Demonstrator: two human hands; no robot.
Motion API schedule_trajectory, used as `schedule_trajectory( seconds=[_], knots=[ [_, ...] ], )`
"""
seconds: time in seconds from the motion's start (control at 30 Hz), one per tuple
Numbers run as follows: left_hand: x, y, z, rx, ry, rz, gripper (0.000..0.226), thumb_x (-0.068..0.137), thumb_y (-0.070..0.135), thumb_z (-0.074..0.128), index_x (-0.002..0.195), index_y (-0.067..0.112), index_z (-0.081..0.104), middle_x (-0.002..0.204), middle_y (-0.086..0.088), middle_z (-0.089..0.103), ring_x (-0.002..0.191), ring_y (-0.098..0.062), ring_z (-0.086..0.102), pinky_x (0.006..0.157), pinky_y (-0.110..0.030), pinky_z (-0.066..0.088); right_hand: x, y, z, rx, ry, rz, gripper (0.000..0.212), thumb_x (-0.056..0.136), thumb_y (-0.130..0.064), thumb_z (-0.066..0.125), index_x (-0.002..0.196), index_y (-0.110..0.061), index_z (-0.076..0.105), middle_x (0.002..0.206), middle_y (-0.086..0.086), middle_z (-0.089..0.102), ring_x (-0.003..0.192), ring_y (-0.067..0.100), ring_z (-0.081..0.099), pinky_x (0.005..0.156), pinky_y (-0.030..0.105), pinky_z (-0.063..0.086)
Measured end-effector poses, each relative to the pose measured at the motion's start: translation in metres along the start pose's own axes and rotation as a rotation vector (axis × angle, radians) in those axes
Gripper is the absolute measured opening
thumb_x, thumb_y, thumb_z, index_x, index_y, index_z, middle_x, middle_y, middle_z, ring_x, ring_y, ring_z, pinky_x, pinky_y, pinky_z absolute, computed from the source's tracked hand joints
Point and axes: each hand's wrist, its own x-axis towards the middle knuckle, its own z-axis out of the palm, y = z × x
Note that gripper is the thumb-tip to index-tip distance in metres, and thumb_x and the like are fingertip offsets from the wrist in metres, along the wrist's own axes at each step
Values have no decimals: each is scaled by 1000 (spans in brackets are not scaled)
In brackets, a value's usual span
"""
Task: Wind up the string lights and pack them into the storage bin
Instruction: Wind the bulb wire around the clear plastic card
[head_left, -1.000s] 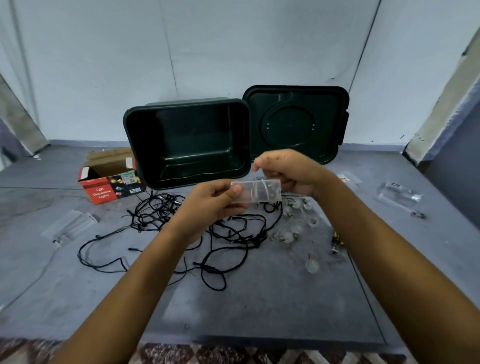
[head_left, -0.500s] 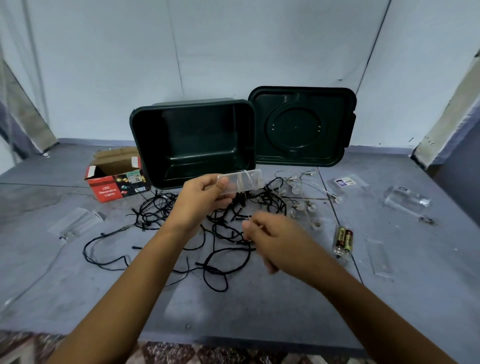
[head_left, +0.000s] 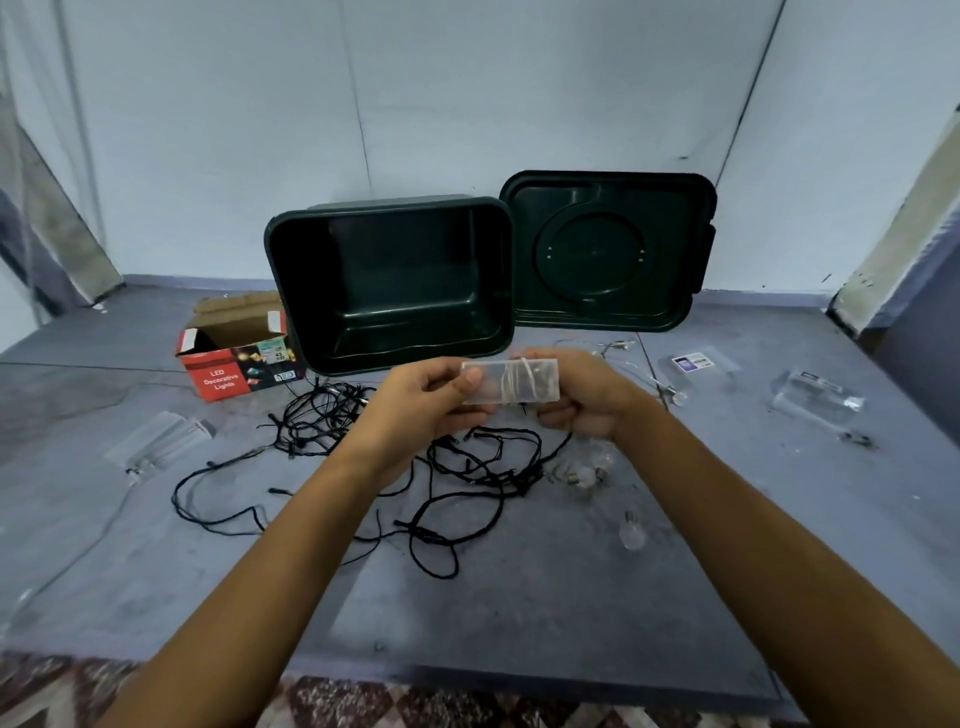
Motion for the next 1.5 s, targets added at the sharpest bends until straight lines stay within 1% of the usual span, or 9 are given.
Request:
schedule_trajectory(
  seconds=[0.17,0.43,0.6,0.83,0.93,1.03,1.27,1.4,1.5],
  knots=[
    [6,-5,-1,-13,47,19,18,94,14,49,102,8,64,93,-7,68,82,-11,68,70,-18,55,-28,39,35,278,137,-17,13,95,-18,48,85,-11,54,54,-3,48,35,3,34,32,13,27],
    [17,-10,-6,22,114,12,17,94,16,50,96,8,64,91,-6,69,87,-17,68,79,-25,56,-94,5,78,-891,283,-330,18,95,-31,45,89,-18,56,52,-5,49,42,5,48,46,19,45],
    [13,-12,-3,53,34,-15,23,93,17,50,108,4,61,95,-8,67,83,-12,68,74,-20,55,-62,-54,45,-1031,318,-435,16,95,-25,48,81,-21,56,55,-10,48,43,-2,44,41,10,35],
    [10,-6,2,4,-71,-1,22,92,15,50,106,4,63,98,-10,67,88,-18,68,79,-26,56,-2,-30,-17,-253,31,-48,10,88,-16,56,79,-14,59,45,-9,40,32,1,25,30,11,17],
    [12,-6,2,-26,-51,27,20,93,15,49,103,7,64,94,-7,68,85,-14,68,75,-23,56,-5,1,-7,61,24,25,28,94,-8,41,76,-19,59,50,-7,42,34,0,26,28,9,16],
    [17,-8,-1,-45,-16,35,21,94,15,48,102,6,65,93,-7,68,85,-13,67,74,-22,56,-22,24,18,165,114,30,18,97,-15,43,85,-13,56,53,-4,44,36,1,30,29,11,20],
    [26,-15,-6,27,88,24,19,94,17,49,94,5,64,87,-6,67,84,-13,68,75,-22,56,-86,17,67,-498,259,-58,18,98,-25,43,92,-18,58,51,-1,53,39,9,52,42,21,46],
    [26,-13,-5,92,49,21,23,93,21,50,101,5,64,96,-12,68,89,-19,68,80,-27,56,-82,-20,62,-1194,230,-306,21,99,-29,37,92,-18,54,62,-7,50,49,4,45,48,19,42],
    [22,-10,-1,104,18,6,16,92,18,51,97,10,65,93,-9,68,82,-13,68,75,-22,56,-58,-55,40,-1297,210,-392,18,98,-26,40,89,-21,55,66,-11,52,53,4,45,50,13,34]
  ],
)
